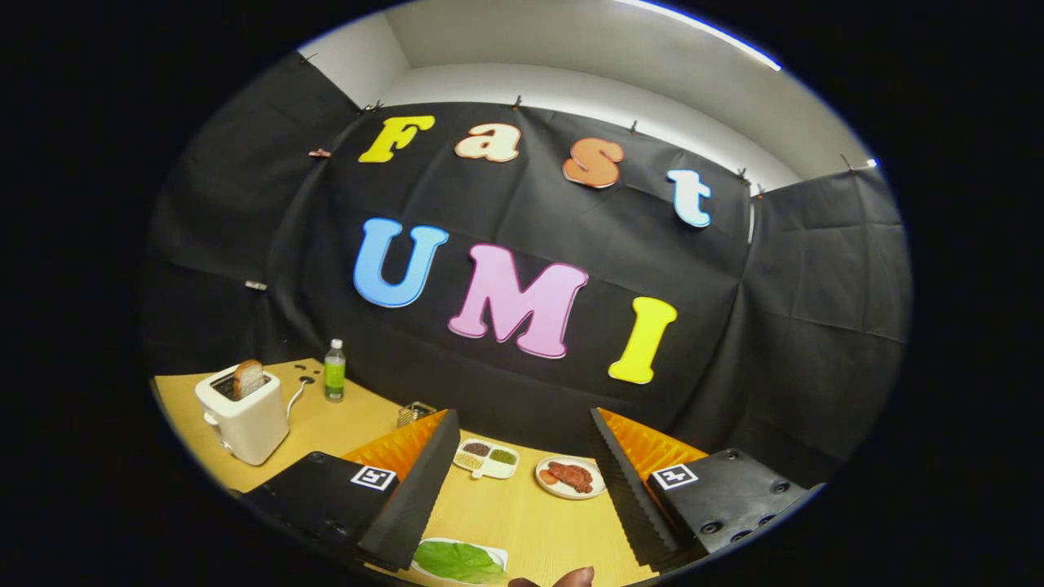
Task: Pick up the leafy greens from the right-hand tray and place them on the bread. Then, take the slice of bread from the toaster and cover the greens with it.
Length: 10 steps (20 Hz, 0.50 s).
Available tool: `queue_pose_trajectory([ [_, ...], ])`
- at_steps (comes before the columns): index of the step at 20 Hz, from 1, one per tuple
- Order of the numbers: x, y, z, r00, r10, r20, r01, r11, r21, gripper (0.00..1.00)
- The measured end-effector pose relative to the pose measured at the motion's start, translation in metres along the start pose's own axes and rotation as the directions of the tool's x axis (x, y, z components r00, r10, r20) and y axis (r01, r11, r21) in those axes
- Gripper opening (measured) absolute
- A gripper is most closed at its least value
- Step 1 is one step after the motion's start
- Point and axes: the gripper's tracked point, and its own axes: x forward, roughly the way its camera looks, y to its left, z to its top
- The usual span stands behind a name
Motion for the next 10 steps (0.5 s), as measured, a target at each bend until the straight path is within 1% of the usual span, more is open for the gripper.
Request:
queue_pose_trajectory([
  [1,0.001,0.012,-0.014,0.996,0.073,-0.046,-0.073,0.997,-0.002,0.97],
  [2,0.000,0.022,-0.032,0.984,0.145,-0.101,-0.145,0.989,0.005,0.97],
  [4,-0.006,0.039,-0.072,0.937,0.273,-0.217,-0.272,0.962,0.038,0.98],
  [5,-0.009,0.043,-0.097,0.909,0.312,-0.277,-0.311,0.949,0.050,0.97],
  [6,-0.011,0.044,-0.122,0.882,0.333,-0.333,-0.336,0.941,0.051,0.96],
  [8,-0.017,0.043,-0.172,0.828,0.348,-0.439,-0.368,0.929,0.041,0.95],
  [10,-0.022,0.050,-0.216,0.769,0.374,-0.519,-0.411,0.910,0.048,0.92],
])
